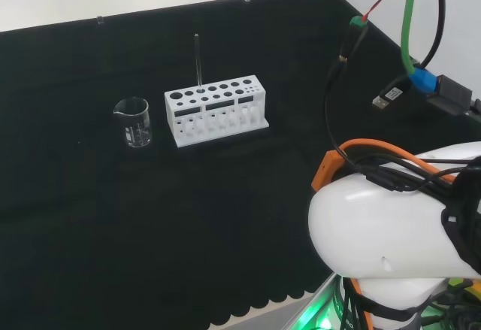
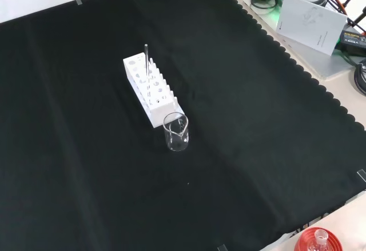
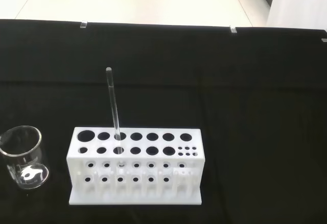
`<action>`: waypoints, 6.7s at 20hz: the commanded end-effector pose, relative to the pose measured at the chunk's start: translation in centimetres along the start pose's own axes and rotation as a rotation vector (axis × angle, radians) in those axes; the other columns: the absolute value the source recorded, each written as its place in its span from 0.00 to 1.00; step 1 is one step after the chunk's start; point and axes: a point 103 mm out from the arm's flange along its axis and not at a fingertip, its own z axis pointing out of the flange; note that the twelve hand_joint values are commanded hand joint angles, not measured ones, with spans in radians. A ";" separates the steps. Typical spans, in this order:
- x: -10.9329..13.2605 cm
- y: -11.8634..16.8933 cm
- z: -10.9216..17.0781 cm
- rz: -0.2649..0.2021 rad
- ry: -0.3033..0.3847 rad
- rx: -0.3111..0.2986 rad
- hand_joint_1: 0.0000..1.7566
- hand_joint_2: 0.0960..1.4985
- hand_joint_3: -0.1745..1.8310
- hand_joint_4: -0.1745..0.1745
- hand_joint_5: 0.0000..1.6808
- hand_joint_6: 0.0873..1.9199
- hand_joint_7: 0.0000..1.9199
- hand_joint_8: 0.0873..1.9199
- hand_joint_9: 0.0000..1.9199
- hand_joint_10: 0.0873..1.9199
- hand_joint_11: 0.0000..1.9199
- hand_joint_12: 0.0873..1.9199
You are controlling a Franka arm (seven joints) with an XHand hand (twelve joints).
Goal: Take the glass rod from the white test tube rack.
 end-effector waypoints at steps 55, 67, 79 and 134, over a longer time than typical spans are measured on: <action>-1.1 2.5 -3.5 -0.023 0.044 -0.133 0.53 0.69 0.00 0.05 0.37 0.35 0.41 0.35 0.44 0.33 0.37 0.63; -1.5 6.3 -1.2 -0.058 0.099 -0.133 0.57 0.66 0.00 0.03 0.44 0.36 0.45 0.34 0.48 0.32 0.42 0.61; 0.7 9.6 1.6 -0.102 0.107 -0.096 0.58 0.65 0.00 0.04 0.46 0.36 0.47 0.33 0.50 0.30 0.44 0.60; 7.1 21.0 14.1 -0.191 0.102 0.116 0.61 0.62 0.00 0.07 0.48 0.37 0.49 0.32 0.52 0.29 0.46 0.59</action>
